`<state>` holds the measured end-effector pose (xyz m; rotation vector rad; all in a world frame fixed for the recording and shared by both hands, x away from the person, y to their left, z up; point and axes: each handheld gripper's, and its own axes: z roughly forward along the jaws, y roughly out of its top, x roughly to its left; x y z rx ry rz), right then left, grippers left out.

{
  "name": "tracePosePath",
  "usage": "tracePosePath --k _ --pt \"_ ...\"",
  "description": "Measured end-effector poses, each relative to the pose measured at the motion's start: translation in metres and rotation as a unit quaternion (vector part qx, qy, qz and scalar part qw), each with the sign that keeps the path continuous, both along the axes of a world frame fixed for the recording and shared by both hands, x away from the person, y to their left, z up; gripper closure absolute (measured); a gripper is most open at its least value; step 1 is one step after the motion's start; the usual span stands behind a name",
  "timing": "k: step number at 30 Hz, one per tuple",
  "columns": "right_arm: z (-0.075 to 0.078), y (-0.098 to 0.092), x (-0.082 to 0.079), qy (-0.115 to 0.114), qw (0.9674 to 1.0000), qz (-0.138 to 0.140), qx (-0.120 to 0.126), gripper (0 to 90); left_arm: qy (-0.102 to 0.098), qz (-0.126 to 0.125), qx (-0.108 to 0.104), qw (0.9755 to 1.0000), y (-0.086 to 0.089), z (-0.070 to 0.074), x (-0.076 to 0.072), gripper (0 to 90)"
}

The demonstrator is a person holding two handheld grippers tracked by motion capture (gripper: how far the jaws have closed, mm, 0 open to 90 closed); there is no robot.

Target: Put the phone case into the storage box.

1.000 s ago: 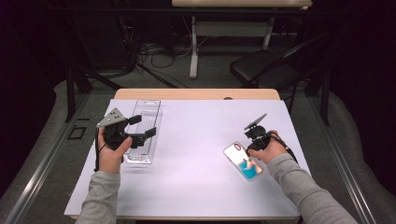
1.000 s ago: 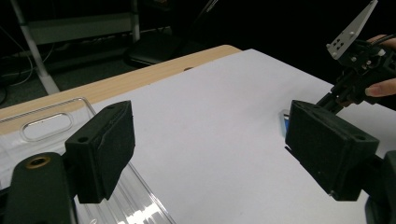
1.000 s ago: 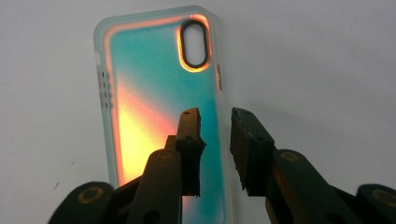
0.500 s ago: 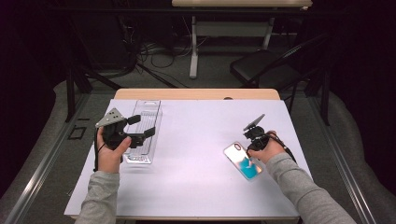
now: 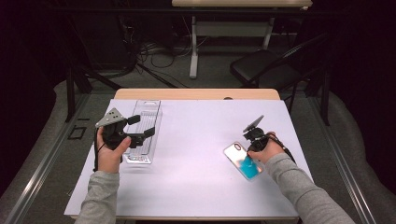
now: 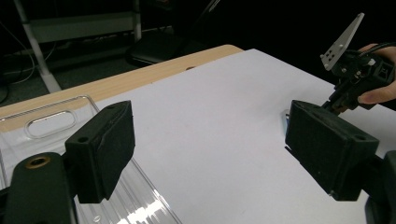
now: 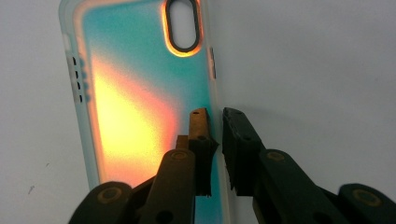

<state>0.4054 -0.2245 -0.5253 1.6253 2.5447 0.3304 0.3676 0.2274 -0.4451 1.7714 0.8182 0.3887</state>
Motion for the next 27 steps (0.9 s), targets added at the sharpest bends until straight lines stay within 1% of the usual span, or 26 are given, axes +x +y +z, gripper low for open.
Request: tracePosePath --k 4,5,6,11,12,13,14,16,17,18,20,21,23,24,27 --pt "0.0012 -0.0001 0.0007 0.007 0.9999 0.001 -0.008 83.5 0.001 0.000 0.000 1.0000 0.0005 0.0001 -0.0001 16.1" --pt "0.0012 -0.0001 0.0007 0.007 0.9999 0.001 -0.008 83.5 0.001 0.000 0.000 1.0000 0.0005 0.0001 -0.0001 16.1" --pt "-0.0007 -0.0002 0.0002 -0.001 1.0000 -0.004 0.002 84.2 0.001 0.000 0.001 1.0000 0.0009 0.0001 0.0001 16.1" --pt "-0.0006 0.0000 0.0002 -0.001 1.0000 -0.003 -0.001 85.6 0.001 0.001 0.001 1.0000 0.0013 -0.0001 0.0002 16.1" --pt "0.0012 0.0002 0.0004 0.008 0.9999 0.000 -0.011 85.7 0.002 0.002 0.001 1.0000 0.0012 -0.0002 0.0002 16.1" --pt "0.0007 0.0001 0.0006 0.003 0.9999 0.005 -0.014 85.8 0.002 0.002 0.001 1.0000 0.0012 -0.0002 0.0002 16.1" --pt "-0.0009 0.0007 -0.0001 -0.004 1.0000 -0.001 -0.005 86.0 0.002 0.002 0.000 1.0000 0.0010 -0.0005 0.0003 16.1" --pt "-0.0010 0.0006 0.0000 -0.005 1.0000 0.000 -0.006 86.1 0.003 0.001 0.001 1.0000 0.0006 -0.0008 0.0005 16.1" --pt "-0.0010 0.0006 0.0000 -0.005 1.0000 0.000 -0.006 86.1 0.003 0.001 0.001 1.0000 0.0006 -0.0008 0.0005 16.1" --pt "0.0009 0.0004 0.0005 0.004 0.9999 0.005 -0.016 86.1 0.003 0.001 0.002 1.0000 0.0003 -0.0010 0.0005 16.1" --pt "0.0010 0.0005 0.0004 0.005 0.9999 0.004 -0.016 86.2 0.003 0.001 0.003 1.0000 0.0002 -0.0010 0.0006 16.1" --pt "-0.0009 0.0005 0.0001 -0.005 1.0000 0.001 -0.006 86.2 0.003 0.001 0.003 1.0000 0.0002 -0.0011 0.0007 16.1" --pt "-0.0008 0.0006 0.0000 -0.004 1.0000 -0.001 -0.006 86.3 0.003 0.000 0.003 1.0000 0.0003 -0.0012 0.0008 16.1" --pt "0.0010 0.0004 0.0005 0.004 0.9998 0.005 -0.016 86.4 0.003 0.001 0.003 1.0000 0.0005 -0.0013 0.0009 16.1" --pt "0.0007 0.0008 0.0001 0.002 0.9999 0.003 -0.016 86.4 0.003 0.001 0.002 1.0000 0.0006 -0.0015 0.0011 16.1"
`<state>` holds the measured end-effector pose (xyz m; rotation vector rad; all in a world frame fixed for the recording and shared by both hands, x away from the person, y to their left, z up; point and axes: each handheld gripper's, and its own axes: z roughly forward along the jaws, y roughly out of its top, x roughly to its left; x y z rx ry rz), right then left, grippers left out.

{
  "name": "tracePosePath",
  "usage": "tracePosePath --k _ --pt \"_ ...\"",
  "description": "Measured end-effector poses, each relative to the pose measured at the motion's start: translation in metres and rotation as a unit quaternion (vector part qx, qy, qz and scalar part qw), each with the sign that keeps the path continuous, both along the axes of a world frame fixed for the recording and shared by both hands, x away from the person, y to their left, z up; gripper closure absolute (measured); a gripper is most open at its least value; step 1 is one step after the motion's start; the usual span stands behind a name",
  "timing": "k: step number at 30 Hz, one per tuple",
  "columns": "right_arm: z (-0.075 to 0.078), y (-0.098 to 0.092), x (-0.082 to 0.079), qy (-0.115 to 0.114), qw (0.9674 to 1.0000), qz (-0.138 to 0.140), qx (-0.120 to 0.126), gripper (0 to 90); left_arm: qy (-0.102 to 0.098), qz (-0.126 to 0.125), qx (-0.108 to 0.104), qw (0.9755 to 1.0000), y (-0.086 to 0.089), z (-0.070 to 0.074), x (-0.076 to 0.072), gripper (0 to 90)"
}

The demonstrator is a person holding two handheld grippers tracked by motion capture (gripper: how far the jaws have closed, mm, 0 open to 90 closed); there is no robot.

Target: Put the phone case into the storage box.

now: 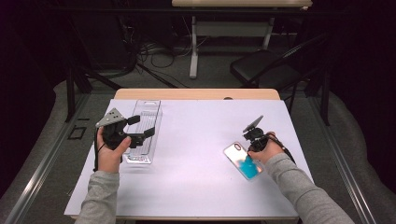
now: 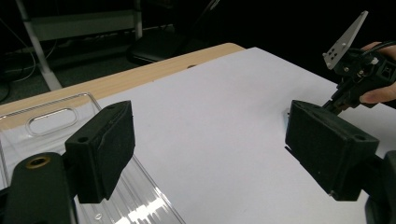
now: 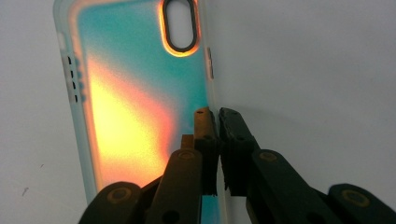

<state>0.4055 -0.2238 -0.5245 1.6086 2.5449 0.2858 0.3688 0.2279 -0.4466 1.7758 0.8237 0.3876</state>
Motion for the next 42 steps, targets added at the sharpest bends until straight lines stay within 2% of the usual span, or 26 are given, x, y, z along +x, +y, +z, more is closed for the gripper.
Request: tracePosePath --k 3,8,9,10,11,18,20,21,22,25,26,28,30,31,38,39,40,41,42 --pt "-0.001 0.001 -0.001 -0.007 0.9999 -0.002 0.008 86.7 0.000 0.000 0.001 1.0000 0.000 0.000 0.000 16.1" --pt "0.000 0.000 0.000 -0.001 1.0000 0.004 0.001 87.7 -0.001 0.000 0.001 1.0000 0.000 0.000 0.000 16.1" --pt "-0.005 0.001 -0.002 -0.023 0.9993 -0.004 0.029 88.0 0.000 0.000 0.001 1.0000 0.000 0.000 0.000 16.1" --pt "-0.005 0.001 -0.002 -0.023 0.9993 -0.004 0.029 88.0 0.000 0.000 0.001 1.0000 0.000 0.000 0.000 16.1" --pt "-0.002 0.001 -0.001 -0.009 0.9999 0.003 0.010 88.1 0.000 0.000 0.000 1.0000 0.000 0.000 0.000 16.1" --pt "0.000 0.001 -0.001 -0.003 1.0000 0.006 0.007 88.2 -0.001 0.002 0.001 1.0000 0.000 0.000 0.000 16.1" --pt "-0.001 0.000 -0.001 -0.007 0.9999 0.008 0.011 88.3 0.000 0.001 0.001 1.0000 0.001 0.000 0.000 16.1" --pt "-0.004 0.001 -0.002 -0.020 0.9993 -0.001 0.032 88.3 0.000 0.001 0.001 1.0000 0.001 0.000 0.000 16.1" --pt "-0.004 0.001 -0.002 -0.020 0.9993 -0.001 0.032 88.3 0.000 0.002 0.002 1.0000 0.001 0.000 0.000 16.1" --pt "0.000 0.000 -0.001 -0.004 0.9999 0.012 0.009 88.4 0.001 0.002 0.002 1.0000 0.001 0.000 0.000 16.1" --pt "-0.001 0.000 -0.001 -0.009 0.9998 0.013 0.013 88.4 0.001 0.002 0.002 1.0000 0.001 0.000 0.000 16.1" --pt "0.001 0.000 -0.001 -0.001 0.9998 0.019 0.004 88.4 0.001 0.002 0.002 1.0000 0.001 0.000 0.000 16.1" --pt "0.001 0.000 -0.001 -0.001 0.9998 0.020 0.007 88.4 0.001 0.001 0.003 1.0000 0.001 -0.001 0.000 16.1" --pt "0.000 0.000 -0.002 -0.012 0.9996 0.018 0.017 88.4 0.001 0.001 0.003 1.0000 0.001 -0.001 0.000 16.1" --pt "0.004 -0.002 -0.002 -0.007 0.9997 0.016 0.019 88.5 0.002 0.002 0.002 1.0000 0.000 -0.001 0.001 16.1" --pt "0.004 -0.002 -0.003 -0.011 0.9995 0.015 0.026 88.6 0.001 0.002 0.001 1.0000 0.000 -0.001 0.001 16.1" --pt "0.006 -0.003 -0.002 -0.003 0.9997 0.016 0.018 88.5 0.001 0.002 0.001 1.0000 0.000 -0.001 0.001 16.1" --pt "0.007 -0.004 -0.003 -0.004 0.9997 0.018 0.019 88.5 0.001 0.001 0.001 1.0000 -0.001 -0.001 0.000 16.1" --pt "0.006 -0.004 -0.003 -0.017 0.9993 0.015 0.029 88.5 0.001 0.001 0.001 1.0000 -0.001 -0.001 0.000 16.1"
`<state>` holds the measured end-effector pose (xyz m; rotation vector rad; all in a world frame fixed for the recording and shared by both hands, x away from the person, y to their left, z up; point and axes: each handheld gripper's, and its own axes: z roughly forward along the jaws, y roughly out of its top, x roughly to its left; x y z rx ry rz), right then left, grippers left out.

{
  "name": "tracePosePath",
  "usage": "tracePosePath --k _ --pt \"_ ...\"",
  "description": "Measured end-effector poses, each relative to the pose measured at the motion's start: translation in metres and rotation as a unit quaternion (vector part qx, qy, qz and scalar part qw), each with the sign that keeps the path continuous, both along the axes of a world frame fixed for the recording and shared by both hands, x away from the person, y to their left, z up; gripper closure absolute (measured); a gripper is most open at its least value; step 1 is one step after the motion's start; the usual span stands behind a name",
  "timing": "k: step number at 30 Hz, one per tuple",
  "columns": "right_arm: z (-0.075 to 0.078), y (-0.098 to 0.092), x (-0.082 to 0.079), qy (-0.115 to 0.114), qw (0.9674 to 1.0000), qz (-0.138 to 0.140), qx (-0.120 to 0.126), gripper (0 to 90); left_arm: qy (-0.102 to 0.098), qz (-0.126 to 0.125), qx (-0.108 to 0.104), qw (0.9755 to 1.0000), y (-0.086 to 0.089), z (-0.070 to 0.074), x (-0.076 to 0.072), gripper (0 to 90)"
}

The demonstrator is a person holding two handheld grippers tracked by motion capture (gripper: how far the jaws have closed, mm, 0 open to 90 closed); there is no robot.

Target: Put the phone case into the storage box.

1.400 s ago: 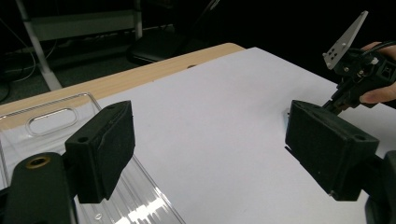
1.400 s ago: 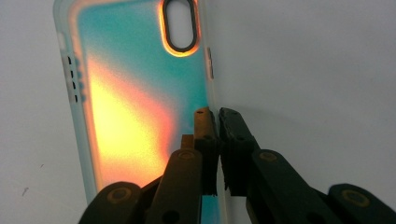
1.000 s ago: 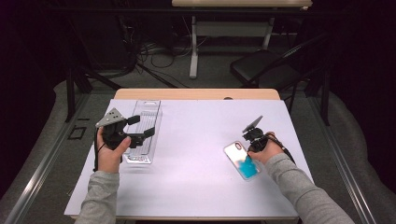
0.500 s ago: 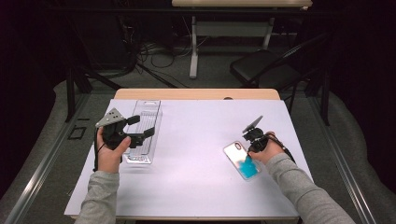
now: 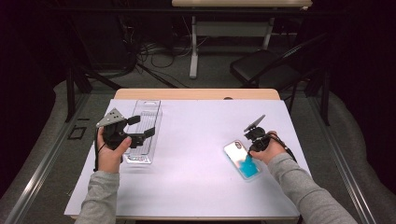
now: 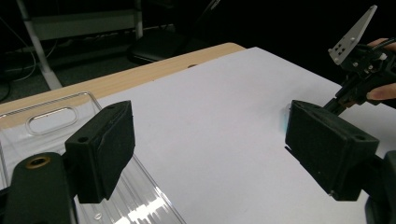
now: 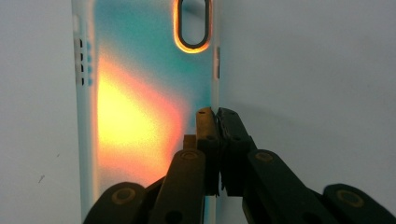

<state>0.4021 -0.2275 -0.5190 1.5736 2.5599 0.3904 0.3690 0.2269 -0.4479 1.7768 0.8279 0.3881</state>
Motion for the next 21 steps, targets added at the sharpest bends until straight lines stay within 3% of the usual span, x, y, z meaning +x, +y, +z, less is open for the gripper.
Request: tracePosePath --k 2,6,8,10,20,21 --pt "0.004 0.000 -0.001 0.008 1.0000 -0.001 -0.005 88.5 0.000 0.000 0.001 1.0000 -0.001 0.000 0.000 16.1" --pt "0.007 -0.002 -0.003 -0.012 0.9999 0.003 0.009 88.5 0.000 0.000 0.002 1.0000 -0.003 0.000 -0.001 16.1" --pt "0.012 -0.002 -0.005 -0.006 1.0000 0.003 0.001 88.5 -0.001 -0.001 0.002 1.0000 -0.006 -0.001 -0.001 16.0" --pt "0.012 -0.003 -0.007 -0.031 0.9993 0.005 0.018 88.4 -0.002 -0.004 0.003 1.0000 -0.008 -0.001 -0.002 16.0" --pt "0.030 0.002 -0.021 -0.068 0.9971 0.009 0.034 88.5 0.001 -0.008 0.002 1.0000 -0.018 0.001 -0.003 16.0" --pt "0.030 0.003 -0.023 -0.079 0.9959 0.007 0.045 88.4 0.001 -0.010 0.003 0.9999 -0.019 0.001 -0.003 16.0"
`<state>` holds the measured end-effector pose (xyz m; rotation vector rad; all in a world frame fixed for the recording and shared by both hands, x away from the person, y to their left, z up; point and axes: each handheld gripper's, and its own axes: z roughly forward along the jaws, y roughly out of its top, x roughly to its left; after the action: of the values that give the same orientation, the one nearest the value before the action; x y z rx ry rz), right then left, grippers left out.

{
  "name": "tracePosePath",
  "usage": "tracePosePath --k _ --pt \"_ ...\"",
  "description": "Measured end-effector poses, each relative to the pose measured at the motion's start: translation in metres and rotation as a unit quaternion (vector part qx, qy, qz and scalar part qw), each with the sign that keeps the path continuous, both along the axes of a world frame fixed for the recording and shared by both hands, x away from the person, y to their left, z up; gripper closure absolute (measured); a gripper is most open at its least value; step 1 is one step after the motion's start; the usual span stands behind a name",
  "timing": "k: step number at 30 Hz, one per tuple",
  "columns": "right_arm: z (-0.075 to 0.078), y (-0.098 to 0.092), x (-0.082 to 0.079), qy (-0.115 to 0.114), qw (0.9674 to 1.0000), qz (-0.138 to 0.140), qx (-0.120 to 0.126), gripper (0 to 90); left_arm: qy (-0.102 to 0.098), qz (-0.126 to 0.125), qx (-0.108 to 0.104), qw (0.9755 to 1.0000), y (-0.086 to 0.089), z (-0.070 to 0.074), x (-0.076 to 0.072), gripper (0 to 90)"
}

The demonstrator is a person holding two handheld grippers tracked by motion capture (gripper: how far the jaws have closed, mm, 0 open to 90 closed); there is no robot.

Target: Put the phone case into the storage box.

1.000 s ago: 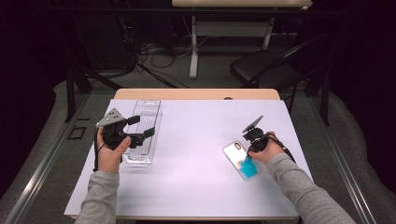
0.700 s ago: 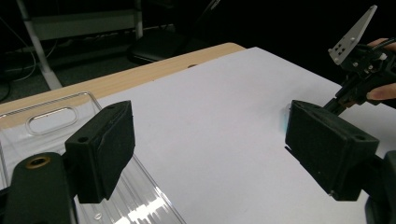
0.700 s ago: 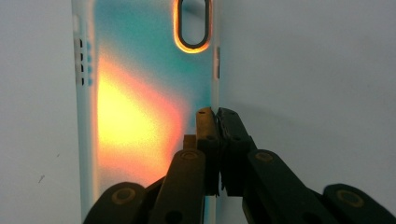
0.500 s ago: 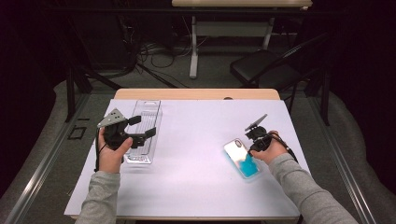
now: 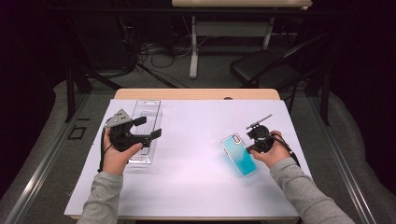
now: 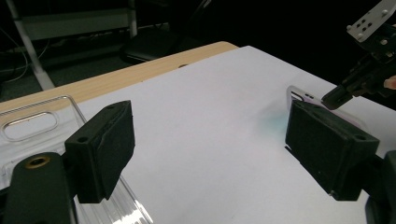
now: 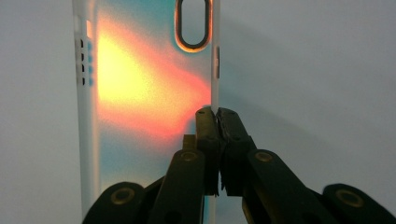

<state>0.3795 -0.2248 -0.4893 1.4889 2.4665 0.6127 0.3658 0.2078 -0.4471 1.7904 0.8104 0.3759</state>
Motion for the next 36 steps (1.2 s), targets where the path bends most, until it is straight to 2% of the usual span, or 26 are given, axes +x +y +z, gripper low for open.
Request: tracePosePath --k 6,10,16,20,28,36 --pt "0.010 0.003 -0.008 -0.018 0.9998 0.003 0.011 88.5 0.002 -0.002 -0.001 1.0000 -0.005 0.001 -0.002 16.0" --pt "0.014 0.006 -0.013 -0.035 0.9992 0.008 0.019 88.5 0.009 -0.005 -0.010 0.9999 -0.007 0.000 -0.002 16.0" --pt "0.020 0.011 -0.022 -0.055 0.9976 0.011 0.042 88.5 0.011 -0.013 -0.004 0.9998 -0.012 -0.001 -0.004 16.4" --pt "0.021 0.014 -0.026 -0.065 0.9968 0.016 0.044 88.4 0.011 -0.015 -0.003 0.9998 -0.015 -0.002 -0.005 18.0" --pt "0.022 0.018 -0.026 -0.092 0.9934 0.011 0.067 88.5 0.017 -0.015 -0.002 0.9997 -0.022 -0.004 -0.007 20.1" --pt "0.022 0.026 -0.025 -0.118 0.9897 0.012 0.079 88.5 0.018 -0.016 -0.008 0.9997 -0.026 -0.005 -0.008 21.7"
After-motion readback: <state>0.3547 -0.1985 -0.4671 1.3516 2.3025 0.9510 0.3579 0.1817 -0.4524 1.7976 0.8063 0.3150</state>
